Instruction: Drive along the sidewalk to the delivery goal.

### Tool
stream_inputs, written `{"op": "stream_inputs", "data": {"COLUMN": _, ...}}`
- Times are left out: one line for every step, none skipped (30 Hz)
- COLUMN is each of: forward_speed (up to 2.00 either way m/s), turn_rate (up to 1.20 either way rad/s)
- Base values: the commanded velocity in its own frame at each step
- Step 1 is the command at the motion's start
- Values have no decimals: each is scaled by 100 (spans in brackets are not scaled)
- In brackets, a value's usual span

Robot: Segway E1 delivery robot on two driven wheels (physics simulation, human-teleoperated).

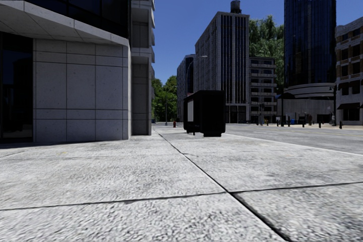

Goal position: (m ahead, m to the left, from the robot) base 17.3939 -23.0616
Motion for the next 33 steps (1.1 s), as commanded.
{"op": "stream_inputs", "data": {"forward_speed": 198, "turn_rate": 0}}
{"op": "stream_inputs", "data": {"forward_speed": 200, "turn_rate": 0}}
{"op": "stream_inputs", "data": {"forward_speed": 200, "turn_rate": 0}}
{"op": "stream_inputs", "data": {"forward_speed": 200, "turn_rate": 0}}
{"op": "stream_inputs", "data": {"forward_speed": 200, "turn_rate": 0}}
{"op": "stream_inputs", "data": {"forward_speed": 200, "turn_rate": 0}}
{"op": "stream_inputs", "data": {"forward_speed": 200, "turn_rate": 0}}
{"op": "stream_inputs", "data": {"forward_speed": 200, "turn_rate": 0}}
{"op": "stream_inputs", "data": {"forward_speed": 200, "turn_rate": 0}}
{"op": "stream_inputs", "data": {"forward_speed": 200, "turn_rate": 0}}
{"op": "stream_inputs", "data": {"forward_speed": 200, "turn_rate": 0}}
{"op": "stream_inputs", "data": {"forward_speed": 200, "turn_rate": 0}}
{"op": "stream_inputs", "data": {"forward_speed": 200, "turn_rate": 0}}
{"op": "stream_inputs", "data": {"forward_speed": 200, "turn_rate": 0}}
{"op": "stream_inputs", "data": {"forward_speed": 200, "turn_rate": 0}}
{"op": "stream_inputs", "data": {"forward_speed": 200, "turn_rate": 0}}
{"op": "stream_inputs", "data": {"forward_speed": 200, "turn_rate": 0}}
{"op": "stream_inputs", "data": {"forward_speed": 200, "turn_rate": 0}}
{"op": "stream_inputs", "data": {"forward_speed": 200, "turn_rate": 0}}
{"op": "stream_inputs", "data": {"forward_speed": 200, "turn_rate": 0}}
{"op": "stream_inputs", "data": {"forward_speed": 200, "turn_rate": 0}}
{"op": "stream_inputs", "data": {"forward_speed": 200, "turn_rate": 0}}
{"op": "stream_inputs", "data": {"forward_speed": 200, "turn_rate": 0}}
{"op": "stream_inputs", "data": {"forward_speed": 200, "turn_rate": 0}}
{"op": "stream_inputs", "data": {"forward_speed": 200, "turn_rate": 0}}
{"op": "stream_inputs", "data": {"forward_speed": 200, "turn_rate": 0}}
{"op": "stream_inputs", "data": {"forward_speed": 200, "turn_rate": 0}}
{"op": "stream_inputs", "data": {"forward_speed": 200, "turn_rate": 0}}
{"op": "stream_inputs", "data": {"forward_speed": 200, "turn_rate": 0}}
{"op": "stream_inputs", "data": {"forward_speed": 200, "turn_rate": 0}}
{"op": "stream_inputs", "data": {"forward_speed": 200, "turn_rate": 0}}
{"op": "stream_inputs", "data": {"forward_speed": 200, "turn_rate": 0}}
{"op": "stream_inputs", "data": {"forward_speed": 200, "turn_rate": 0}}
